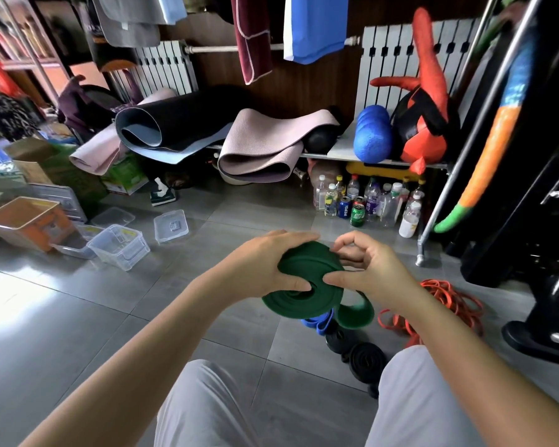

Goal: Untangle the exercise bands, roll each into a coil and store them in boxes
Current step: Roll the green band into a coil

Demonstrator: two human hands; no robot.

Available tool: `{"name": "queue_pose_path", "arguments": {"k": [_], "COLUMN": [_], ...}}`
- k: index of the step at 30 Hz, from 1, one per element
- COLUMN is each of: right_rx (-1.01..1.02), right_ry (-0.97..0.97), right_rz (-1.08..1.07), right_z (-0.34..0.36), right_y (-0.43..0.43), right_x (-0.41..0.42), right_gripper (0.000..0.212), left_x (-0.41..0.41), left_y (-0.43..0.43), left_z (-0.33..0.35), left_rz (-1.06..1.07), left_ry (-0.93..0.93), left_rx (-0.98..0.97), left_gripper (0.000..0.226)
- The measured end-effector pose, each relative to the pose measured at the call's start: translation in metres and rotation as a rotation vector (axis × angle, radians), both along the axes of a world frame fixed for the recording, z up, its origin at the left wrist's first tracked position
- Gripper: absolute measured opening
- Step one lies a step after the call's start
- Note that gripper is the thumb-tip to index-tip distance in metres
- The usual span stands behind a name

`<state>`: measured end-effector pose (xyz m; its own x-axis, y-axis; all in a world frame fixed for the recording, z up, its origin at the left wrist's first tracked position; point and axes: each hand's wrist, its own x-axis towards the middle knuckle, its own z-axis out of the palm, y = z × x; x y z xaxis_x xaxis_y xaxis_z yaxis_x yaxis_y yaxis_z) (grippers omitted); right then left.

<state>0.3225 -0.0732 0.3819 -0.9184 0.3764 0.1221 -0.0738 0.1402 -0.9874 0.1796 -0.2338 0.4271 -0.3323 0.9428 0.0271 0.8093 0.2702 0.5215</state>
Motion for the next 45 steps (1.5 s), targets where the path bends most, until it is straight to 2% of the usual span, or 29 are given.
{"name": "queue_pose_path", "arguments": {"k": [4,6,10,13,16,21,26,31,35,40,45], "right_rx": [0.024,0.015,0.127,0.173,0.206,0.080,0.250,0.242,0.263,0.463,0.475], "right_ry": [-0.023,-0.027,-0.114,-0.141,-0.082,0.031,0.026,0.006,-0.047,-0.200,-0.324], "right_rz": [-0.005,-0.010,-0.006,0.017,0.008,-0.111,-0.197,-0.206,-0.231,-0.306,-0.310], "right_z": [0.000,-0.002,-0.001,0.001,0.005,-0.009,-0.026,-0.035,-0.025,-0.005,-0.011], "right_y": [-0.004,-0.004,0.002,0.009,0.008,-0.007,-0.026,-0.041,-0.045,-0.026,0.016], "right_x": [-0.002,0.000,0.009,0.015,0.015,0.015,0.020,0.020,0.014,-0.024,-0.079], "right_gripper": [0.047,0.045,0.040,0.037,0.034,0.031,0.031,0.037,0.039,0.045,0.046], "left_x": [-0.004,-0.006,-0.008,-0.008,-0.004,0.003,0.010,0.018,0.017,-0.003,-0.046], "left_y": [0.000,-0.005,-0.016,-0.023,-0.028,-0.034,-0.039,-0.040,-0.031,-0.001,0.040], "left_z": [-0.003,-0.009,-0.017,-0.019,-0.023,-0.030,-0.039,-0.046,-0.047,-0.045,-0.056], "left_rz": [0.043,0.064,0.110,0.127,0.144,0.200,0.335,0.447,0.528,0.600,0.658], "left_ry": [-0.170,-0.280,-0.455,-0.495,-0.546,-0.683,-0.792,-0.925,-0.929,-0.858,-0.841], "left_rx": [0.037,0.101,0.190,0.206,0.249,0.398,0.485,0.539,0.522,0.492,0.442], "left_gripper": [0.068,0.065,0.063,0.062,0.063,0.061,0.056,0.055,0.054,0.043,0.043]}}
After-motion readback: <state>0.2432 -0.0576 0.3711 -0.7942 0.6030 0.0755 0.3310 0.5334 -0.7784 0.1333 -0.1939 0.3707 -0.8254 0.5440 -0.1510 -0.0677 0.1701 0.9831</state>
